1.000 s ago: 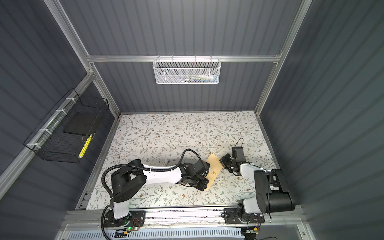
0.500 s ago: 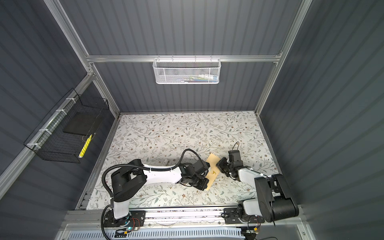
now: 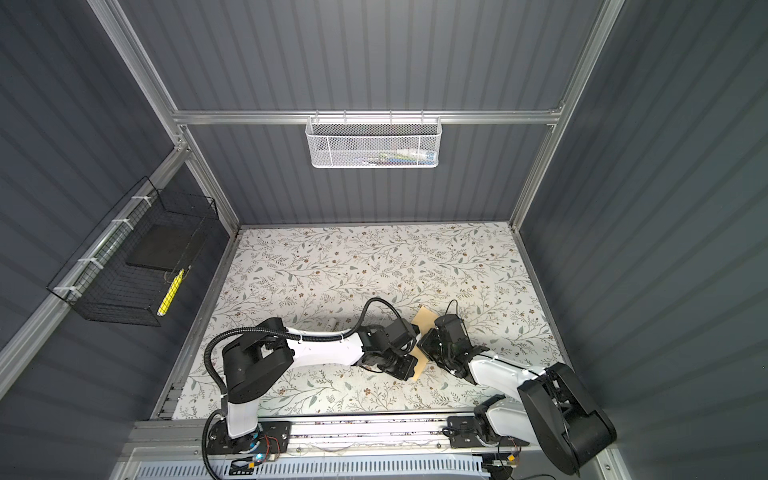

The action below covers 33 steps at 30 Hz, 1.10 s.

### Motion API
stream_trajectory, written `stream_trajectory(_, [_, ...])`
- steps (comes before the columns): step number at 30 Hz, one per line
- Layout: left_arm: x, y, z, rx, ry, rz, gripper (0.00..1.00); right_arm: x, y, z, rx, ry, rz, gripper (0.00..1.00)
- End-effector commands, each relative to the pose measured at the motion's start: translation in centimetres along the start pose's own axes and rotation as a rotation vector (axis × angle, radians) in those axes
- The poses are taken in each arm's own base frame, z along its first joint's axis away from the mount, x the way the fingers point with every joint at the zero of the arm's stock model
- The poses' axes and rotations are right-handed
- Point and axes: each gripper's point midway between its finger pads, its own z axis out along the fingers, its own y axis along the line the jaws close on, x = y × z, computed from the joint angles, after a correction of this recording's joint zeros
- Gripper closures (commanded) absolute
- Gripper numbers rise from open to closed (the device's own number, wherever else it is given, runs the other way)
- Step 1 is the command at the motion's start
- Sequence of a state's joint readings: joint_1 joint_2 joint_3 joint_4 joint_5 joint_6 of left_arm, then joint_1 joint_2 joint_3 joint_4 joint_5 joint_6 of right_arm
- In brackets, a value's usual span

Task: Place the letter into the envelope and seal it
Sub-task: 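Release the envelope and lift both grippers away from it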

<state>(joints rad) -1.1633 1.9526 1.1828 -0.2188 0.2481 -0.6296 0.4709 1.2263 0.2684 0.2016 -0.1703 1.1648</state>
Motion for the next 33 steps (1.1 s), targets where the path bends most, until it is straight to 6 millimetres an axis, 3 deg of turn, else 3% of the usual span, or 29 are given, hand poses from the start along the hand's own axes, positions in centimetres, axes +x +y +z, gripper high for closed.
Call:
stream_trajectory(1, [3.3,5.0,2.3,-0.152,0.105,-0.051,0.94,0.4,-4.3,0.0,0.149,0.002,0.034,1.0])
stream_trajectory(8, [3.6,5.2,2.4,-0.148,0.106,-0.056,0.94,-1.9,-3.1,-0.4,0.114,-0.017,0.014,1.0])
stream_trajectory(18, [2.9,4.8,2.8,-0.134,0.089,-0.068,0.94,2.5,-2.8,-0.4,0.088,0.033,0.014,1.0])
stream_trajectory(21, [2.7,4.6,2.8,-0.126,0.084,-0.068,0.94,1.9,-2.6,-0.9,0.085,-0.004,0.008,1.0])
stream_trajectory(24, [1.9,3.8,2.1,-0.083,0.051,-0.068,0.94,0.4,-0.5,-2.2,0.041,-0.045,-0.038,1.0])
stream_trajectory(28, [-0.8,0.8,-1.0,0.005,-0.05,-0.014,0.83,-1.9,2.1,-4.5,-0.03,-0.07,-0.059,0.72])
stream_trajectory(30, [-2.5,-1.2,-3.7,0.044,-0.116,0.022,0.72,-3.0,3.3,-6.1,-0.054,-0.085,-0.075,0.57])
stream_trajectory(33, [-4.4,-3.9,-7.6,0.089,-0.193,0.077,0.57,-4.4,4.0,-8.7,-0.053,-0.112,-0.089,0.45])
